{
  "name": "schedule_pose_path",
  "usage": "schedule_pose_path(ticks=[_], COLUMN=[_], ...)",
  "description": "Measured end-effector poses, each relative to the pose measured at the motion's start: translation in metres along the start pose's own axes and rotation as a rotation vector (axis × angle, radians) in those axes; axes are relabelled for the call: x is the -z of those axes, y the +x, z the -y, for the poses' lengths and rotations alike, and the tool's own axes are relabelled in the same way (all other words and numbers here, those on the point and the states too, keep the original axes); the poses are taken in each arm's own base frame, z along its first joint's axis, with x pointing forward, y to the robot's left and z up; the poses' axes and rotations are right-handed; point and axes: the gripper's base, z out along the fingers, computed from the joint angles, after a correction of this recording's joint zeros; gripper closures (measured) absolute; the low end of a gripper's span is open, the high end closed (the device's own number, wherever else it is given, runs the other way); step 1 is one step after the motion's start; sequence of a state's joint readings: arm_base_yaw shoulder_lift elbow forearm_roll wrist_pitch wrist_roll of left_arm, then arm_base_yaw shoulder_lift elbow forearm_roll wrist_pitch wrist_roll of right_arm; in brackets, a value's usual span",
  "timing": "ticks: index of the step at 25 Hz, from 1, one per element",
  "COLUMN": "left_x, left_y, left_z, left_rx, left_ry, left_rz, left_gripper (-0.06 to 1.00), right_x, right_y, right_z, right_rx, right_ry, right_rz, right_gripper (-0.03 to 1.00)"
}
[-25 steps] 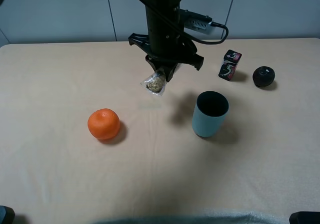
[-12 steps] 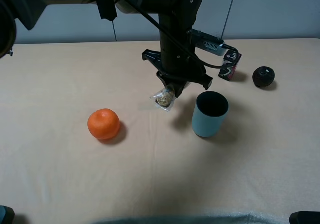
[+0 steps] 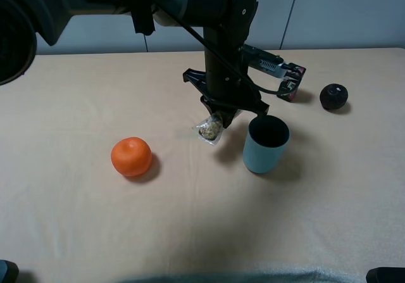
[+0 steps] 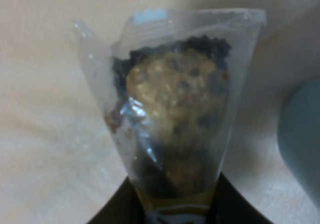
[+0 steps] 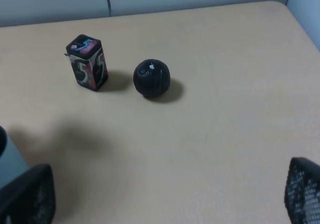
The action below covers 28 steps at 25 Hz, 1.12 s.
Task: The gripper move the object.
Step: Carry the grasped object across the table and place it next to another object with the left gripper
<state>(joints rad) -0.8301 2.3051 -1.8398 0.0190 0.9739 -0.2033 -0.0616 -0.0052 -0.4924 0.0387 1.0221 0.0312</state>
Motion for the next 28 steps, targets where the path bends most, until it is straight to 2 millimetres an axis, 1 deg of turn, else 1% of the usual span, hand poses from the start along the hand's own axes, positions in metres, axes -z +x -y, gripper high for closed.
schedule_pose_path(ticks=[20, 23, 28], left_x=[0.0000, 0.0000, 0.0000], left_y=[-0.0021, -0.0021, -0.0022], left_z=[0.0004, 0.0004, 0.0005], left_rx=[0.010, 0.010, 0.011], left_ry=[0.005, 0.005, 0.005], left_rz=[0.024, 0.024, 0.025], left_gripper=[0.73, 0.69, 0.57], right_x=[0.0000, 0.0000, 0.0000], right_y=[0.0001, 0.0001, 0.0001], right_z=[0.0000, 0.0000, 0.0000], right_rx=[0.001, 0.001, 0.001], right_ry=[0.000, 0.000, 0.000], right_rz=[-0.001, -0.001, -0.001], right_gripper=[0.27, 0.27, 0.27])
